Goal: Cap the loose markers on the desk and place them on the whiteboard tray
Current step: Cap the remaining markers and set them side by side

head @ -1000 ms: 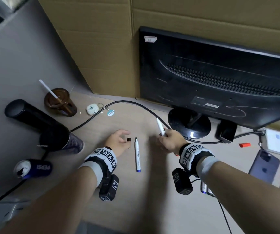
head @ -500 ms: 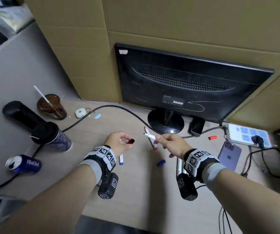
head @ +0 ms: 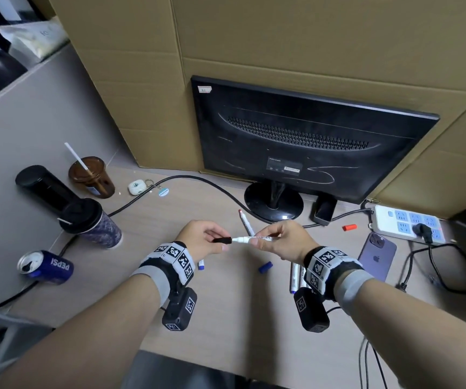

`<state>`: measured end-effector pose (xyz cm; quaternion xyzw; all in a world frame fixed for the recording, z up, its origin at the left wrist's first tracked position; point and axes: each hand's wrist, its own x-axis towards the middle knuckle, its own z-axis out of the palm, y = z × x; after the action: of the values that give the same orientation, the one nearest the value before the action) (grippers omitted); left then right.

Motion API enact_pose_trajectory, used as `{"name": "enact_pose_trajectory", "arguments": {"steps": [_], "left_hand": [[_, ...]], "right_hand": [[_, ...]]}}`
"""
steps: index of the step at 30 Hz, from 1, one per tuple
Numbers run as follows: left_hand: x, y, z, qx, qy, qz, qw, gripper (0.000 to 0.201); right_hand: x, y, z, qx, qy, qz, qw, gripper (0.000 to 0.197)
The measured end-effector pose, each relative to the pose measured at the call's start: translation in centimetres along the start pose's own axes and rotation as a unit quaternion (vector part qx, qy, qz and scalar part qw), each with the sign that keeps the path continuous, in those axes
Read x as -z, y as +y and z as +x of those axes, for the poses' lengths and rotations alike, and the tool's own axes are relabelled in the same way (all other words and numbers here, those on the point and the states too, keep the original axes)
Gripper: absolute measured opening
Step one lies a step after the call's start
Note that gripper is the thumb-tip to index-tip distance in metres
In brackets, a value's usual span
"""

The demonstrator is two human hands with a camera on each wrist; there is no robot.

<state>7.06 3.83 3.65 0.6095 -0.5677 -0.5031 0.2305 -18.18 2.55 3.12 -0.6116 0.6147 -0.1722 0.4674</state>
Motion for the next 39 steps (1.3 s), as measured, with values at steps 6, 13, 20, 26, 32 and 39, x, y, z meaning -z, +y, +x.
{"name": "enact_pose_trajectory", "arguments": {"steps": [6,13,20,26,32,39], "left_hand": [[-0.1,0.9,-0.4,0.015,-0.059,0.004,0.998,0.024],[-0.9,1.6,0.2,0.001,-0.080,0.035,0.996,0.016],[-2.1,1.9,1.3,-0.004,-0.081,0.037,0.996,0.015],[-1.6,2.5,3.0,-0.008,-0.034,0.030,0.999,0.031],[-2.0,-0.2,4.8,0.052,0.043,0.040,0.997,0.016],[-2.2,-5.3,5.7,0.153,0.060,0.145,0.976,0.029]], "right_hand": [[-0.1,-0.6,-0.4,0.029,-0.046,-0.021,0.998,0.019],[0.9,-1.1,-0.3,0.048,-0.089,-0.065,0.993,0.016],[1.6,-0.3,-0.3,0.018,-0.085,-0.023,0.996,0.014],[0.5,0.0,0.2,-0.025,-0.054,-0.011,0.998,0.014],[0.0,1.7,0.1,-0.163,0.010,-0.103,0.981,0.027],[-2.3,6.7,0.9,-0.263,-0.001,-0.146,0.954,0.026]]}}
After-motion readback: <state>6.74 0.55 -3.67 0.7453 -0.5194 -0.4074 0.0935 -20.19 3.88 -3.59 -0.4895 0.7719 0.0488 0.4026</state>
